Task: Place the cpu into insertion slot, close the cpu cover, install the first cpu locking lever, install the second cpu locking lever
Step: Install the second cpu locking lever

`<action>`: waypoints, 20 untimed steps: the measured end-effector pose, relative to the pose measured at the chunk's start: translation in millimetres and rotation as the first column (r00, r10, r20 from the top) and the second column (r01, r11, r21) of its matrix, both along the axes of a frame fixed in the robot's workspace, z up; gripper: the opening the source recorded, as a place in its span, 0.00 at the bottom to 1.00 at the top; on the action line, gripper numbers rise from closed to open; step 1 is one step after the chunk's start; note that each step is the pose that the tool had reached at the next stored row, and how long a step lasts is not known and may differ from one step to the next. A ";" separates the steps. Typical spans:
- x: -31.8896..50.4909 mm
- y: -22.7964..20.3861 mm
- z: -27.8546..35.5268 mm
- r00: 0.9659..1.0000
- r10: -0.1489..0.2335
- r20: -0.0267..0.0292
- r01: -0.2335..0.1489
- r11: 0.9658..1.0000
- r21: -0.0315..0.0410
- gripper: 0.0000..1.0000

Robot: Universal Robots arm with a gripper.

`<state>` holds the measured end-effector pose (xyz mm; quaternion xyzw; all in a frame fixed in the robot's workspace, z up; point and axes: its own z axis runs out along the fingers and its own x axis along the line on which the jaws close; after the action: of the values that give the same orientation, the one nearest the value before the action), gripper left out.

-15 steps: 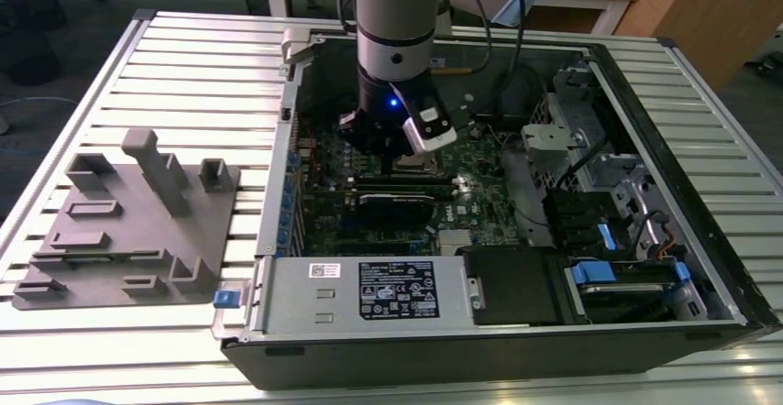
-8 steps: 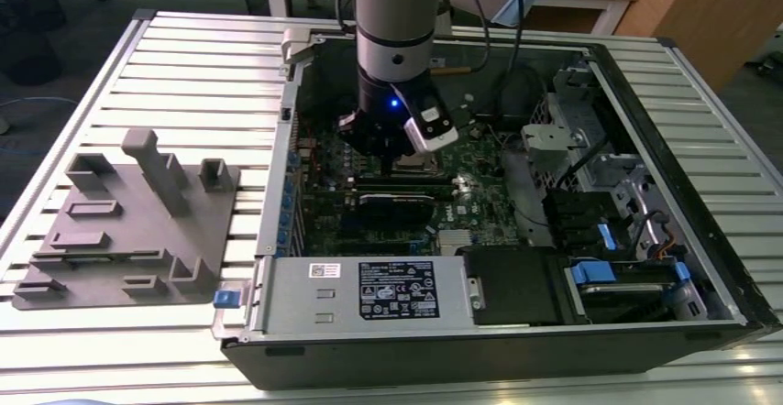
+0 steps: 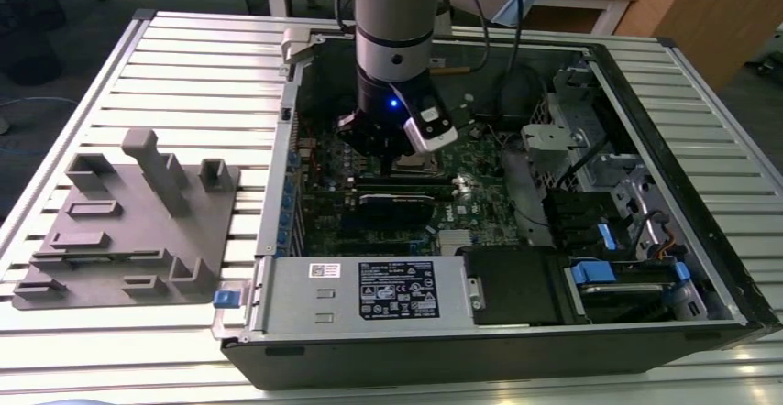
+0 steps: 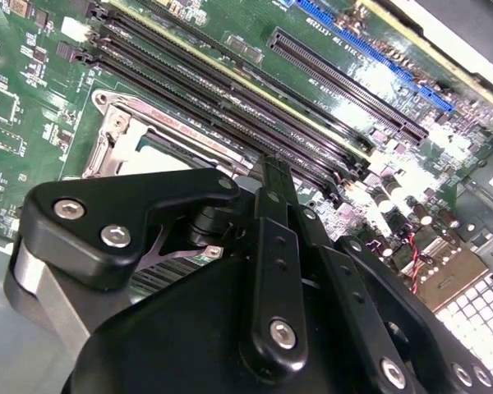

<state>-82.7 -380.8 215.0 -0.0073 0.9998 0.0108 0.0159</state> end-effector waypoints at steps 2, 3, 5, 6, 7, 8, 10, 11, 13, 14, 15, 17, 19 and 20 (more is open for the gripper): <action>-0.1 0.0 -0.2 1.000 0.000 0.000 0.000 1.000 0.000 0.11; -0.2 0.2 -0.6 1.000 0.000 0.000 0.000 1.000 0.000 0.11; -0.3 0.3 -1.1 1.000 0.000 0.000 0.000 1.000 0.001 0.11; -0.3 0.3 -1.4 1.000 0.000 0.000 0.000 1.000 0.001 0.11; -0.4 0.4 -1.7 1.000 0.000 0.000 0.000 1.000 0.002 0.11; -0.5 0.5 -2.2 1.000 0.000 0.000 0.000 1.000 0.003 0.11; -0.5 0.6 -3.7 1.000 0.000 0.000 0.000 1.000 0.004 0.11; -0.6 0.6 -4.7 1.000 0.000 0.000 0.000 1.000 0.005 0.11; -0.5 0.6 -6.6 1.000 0.000 0.000 0.000 1.000 0.005 0.11; -0.5 0.6 -6.6 1.000 0.000 0.000 0.000 1.000 0.005 0.11; -0.6 0.6 -6.6 1.000 0.000 0.000 0.000 1.000 0.005 0.11; -0.5 0.7 -6.7 1.000 0.000 0.000 0.000 1.000 0.005 0.11; -0.7 0.8 -6.9 1.000 0.000 0.000 0.000 1.000 0.007 0.11; -0.9 0.9 -7.1 1.000 0.000 0.000 0.000 1.000 0.009 0.11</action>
<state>-83.7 -379.9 207.9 -0.0072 0.9997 0.0152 0.0160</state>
